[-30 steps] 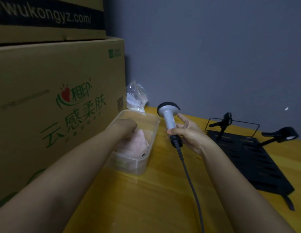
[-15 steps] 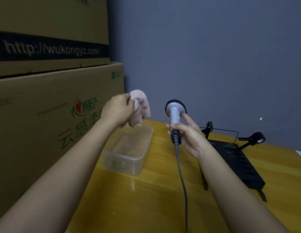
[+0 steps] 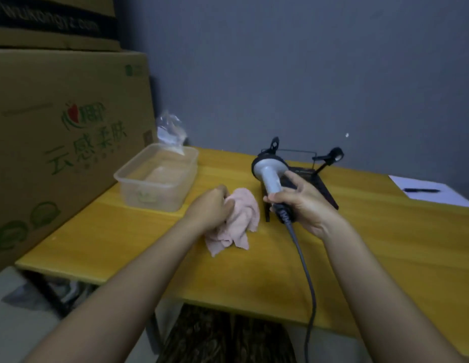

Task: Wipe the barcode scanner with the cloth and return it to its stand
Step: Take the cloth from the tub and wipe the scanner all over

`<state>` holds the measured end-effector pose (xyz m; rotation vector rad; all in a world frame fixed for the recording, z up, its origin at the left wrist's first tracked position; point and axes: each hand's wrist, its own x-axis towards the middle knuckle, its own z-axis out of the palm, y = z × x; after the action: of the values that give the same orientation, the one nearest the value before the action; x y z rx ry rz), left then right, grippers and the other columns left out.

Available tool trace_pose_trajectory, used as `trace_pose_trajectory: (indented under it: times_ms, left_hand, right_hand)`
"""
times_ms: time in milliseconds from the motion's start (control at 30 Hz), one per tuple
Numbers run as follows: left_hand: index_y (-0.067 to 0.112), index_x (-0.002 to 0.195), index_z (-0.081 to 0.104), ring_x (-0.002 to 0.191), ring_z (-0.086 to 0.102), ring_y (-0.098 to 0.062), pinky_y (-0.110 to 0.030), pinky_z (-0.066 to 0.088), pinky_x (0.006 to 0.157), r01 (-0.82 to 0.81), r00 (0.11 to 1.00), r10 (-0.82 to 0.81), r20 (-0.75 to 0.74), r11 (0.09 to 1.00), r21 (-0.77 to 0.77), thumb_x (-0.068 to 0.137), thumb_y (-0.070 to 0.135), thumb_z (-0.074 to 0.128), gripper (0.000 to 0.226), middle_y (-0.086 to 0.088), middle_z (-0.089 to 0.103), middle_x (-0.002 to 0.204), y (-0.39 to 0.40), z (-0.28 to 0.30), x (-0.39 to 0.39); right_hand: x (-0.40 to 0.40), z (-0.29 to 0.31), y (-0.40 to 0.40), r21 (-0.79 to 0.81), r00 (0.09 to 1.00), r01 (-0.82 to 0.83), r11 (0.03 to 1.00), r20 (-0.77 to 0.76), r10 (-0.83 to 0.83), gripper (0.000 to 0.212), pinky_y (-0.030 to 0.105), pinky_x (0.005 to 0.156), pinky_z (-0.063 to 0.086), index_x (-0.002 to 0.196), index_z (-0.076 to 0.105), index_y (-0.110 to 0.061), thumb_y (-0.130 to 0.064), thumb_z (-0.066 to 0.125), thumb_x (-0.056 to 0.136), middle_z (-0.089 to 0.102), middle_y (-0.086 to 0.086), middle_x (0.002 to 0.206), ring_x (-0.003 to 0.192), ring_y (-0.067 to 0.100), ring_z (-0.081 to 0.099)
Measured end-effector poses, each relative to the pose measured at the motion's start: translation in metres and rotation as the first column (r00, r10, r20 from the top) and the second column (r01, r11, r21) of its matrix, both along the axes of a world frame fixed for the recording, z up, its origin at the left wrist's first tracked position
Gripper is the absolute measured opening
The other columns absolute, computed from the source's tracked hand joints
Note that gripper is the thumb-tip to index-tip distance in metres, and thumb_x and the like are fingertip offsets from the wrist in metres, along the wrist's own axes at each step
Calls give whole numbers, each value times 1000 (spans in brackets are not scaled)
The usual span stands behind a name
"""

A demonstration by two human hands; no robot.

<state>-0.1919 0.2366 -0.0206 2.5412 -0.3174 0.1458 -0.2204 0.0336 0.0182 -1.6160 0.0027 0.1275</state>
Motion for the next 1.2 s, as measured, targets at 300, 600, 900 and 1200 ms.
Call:
trace_pose_trajectory:
  times_ms: [300, 600, 900, 1200]
  left_hand:
    - [18, 100, 65, 98, 48, -31, -42, 45, 77, 54, 704, -349, 619, 895, 443, 67, 11, 68, 34, -15, 62, 110, 14, -19, -10]
    - [25, 127, 57, 122, 44, -22, -34, 40, 85, 322, 874, -486, 12, 598, 734, 82, 53, 59, 53, 0, 50, 131, -2, -17, -8]
    - [12, 86, 69, 80, 60, -22, -32, 36, 54, 247, 952, -299, 72, 882, 402, 94, 35, 46, 33, -4, 65, 95, -2, -10, -4]
    - [5, 102, 46, 95, 59, -35, -37, 39, 73, -90, 984, 127, 125, 959, -269, 101, 27, 30, 26, -18, 61, 96, 4, 18, -6]
  right_hand:
    - [-14, -35, -2, -75, 999, 35, 997, 15, -34, 95, 25, 74, 50, 151, 16, -22, -1, 72, 77, 66, -15, 97, 95, 11, 66]
    - [-3, -35, 2, -61, 999, 36, 998, 26, -34, 96, 29, 84, 50, 151, 16, -22, -1, 73, 77, 66, -3, 109, 106, 19, 64]
    - [0, -32, -2, -8, 999, -26, 1000, 25, 26, 101, 37, 92, 51, 151, 11, -26, -1, 74, 76, 62, 3, 128, 108, 21, 65]
    - [1, -30, 2, 172, 998, -51, 984, 57, 41, 96, 38, 83, 52, 151, 6, -26, 3, 67, 82, 62, 11, 128, 106, 26, 66]
